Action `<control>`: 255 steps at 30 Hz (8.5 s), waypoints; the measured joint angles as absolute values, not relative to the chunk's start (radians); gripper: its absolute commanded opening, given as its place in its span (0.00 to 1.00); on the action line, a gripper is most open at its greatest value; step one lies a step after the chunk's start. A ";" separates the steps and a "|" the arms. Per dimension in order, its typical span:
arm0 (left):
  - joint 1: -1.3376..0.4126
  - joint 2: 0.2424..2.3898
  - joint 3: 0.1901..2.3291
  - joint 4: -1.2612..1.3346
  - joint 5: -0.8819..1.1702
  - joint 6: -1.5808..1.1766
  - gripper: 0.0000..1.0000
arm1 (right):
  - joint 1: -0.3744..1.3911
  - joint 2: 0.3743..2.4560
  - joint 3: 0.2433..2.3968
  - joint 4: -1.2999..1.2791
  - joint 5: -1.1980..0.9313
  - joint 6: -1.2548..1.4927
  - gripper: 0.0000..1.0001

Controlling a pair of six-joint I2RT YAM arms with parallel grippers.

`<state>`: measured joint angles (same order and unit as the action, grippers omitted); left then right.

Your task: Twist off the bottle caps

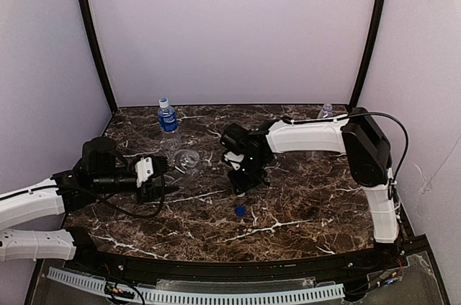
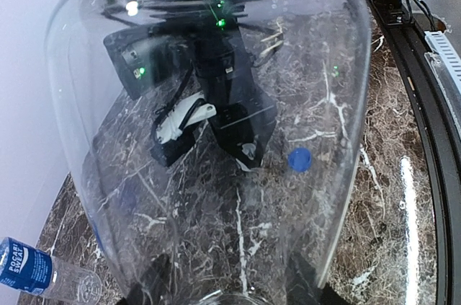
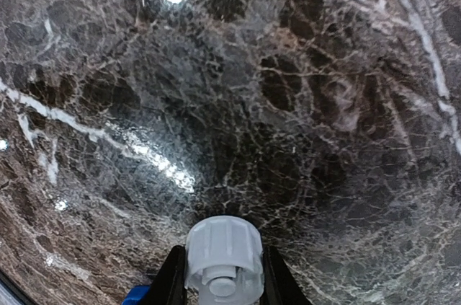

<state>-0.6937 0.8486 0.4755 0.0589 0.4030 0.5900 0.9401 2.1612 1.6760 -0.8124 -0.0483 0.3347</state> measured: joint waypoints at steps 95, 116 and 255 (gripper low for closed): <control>-0.689 0.798 0.435 0.290 0.399 0.434 0.99 | 0.069 1.184 0.897 0.012 0.264 -0.006 0.00; -0.689 0.807 0.435 0.289 0.399 0.455 0.99 | 0.039 1.202 0.541 0.367 0.099 0.047 0.00; -0.311 2.461 2.193 -0.657 0.299 0.471 0.43 | 0.551 1.352 1.286 -0.243 0.006 -0.028 0.98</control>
